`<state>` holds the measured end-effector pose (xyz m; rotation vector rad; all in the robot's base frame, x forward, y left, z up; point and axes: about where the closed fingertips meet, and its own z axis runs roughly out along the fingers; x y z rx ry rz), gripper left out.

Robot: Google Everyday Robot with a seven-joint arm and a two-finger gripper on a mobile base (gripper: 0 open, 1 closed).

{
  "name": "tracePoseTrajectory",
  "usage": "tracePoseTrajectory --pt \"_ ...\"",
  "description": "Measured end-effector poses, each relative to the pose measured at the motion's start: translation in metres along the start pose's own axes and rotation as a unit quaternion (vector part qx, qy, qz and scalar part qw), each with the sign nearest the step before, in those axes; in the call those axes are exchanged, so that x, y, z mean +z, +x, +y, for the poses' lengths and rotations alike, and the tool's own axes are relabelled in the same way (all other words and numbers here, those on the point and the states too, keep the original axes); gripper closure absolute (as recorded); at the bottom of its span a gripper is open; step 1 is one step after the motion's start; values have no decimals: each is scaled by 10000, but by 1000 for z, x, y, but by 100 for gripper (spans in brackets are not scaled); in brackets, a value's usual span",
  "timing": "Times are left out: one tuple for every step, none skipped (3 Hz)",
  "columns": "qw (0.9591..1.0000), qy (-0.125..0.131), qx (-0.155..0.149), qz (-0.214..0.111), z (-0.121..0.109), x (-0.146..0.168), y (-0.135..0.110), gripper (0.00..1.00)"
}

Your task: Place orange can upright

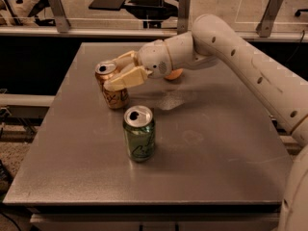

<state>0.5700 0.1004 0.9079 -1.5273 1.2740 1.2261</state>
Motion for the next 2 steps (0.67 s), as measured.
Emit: tracePoseTrajectory --pt "9999 -29 29 -129 1 0 1 0" --pt "9999 -29 29 -129 1 0 1 0"
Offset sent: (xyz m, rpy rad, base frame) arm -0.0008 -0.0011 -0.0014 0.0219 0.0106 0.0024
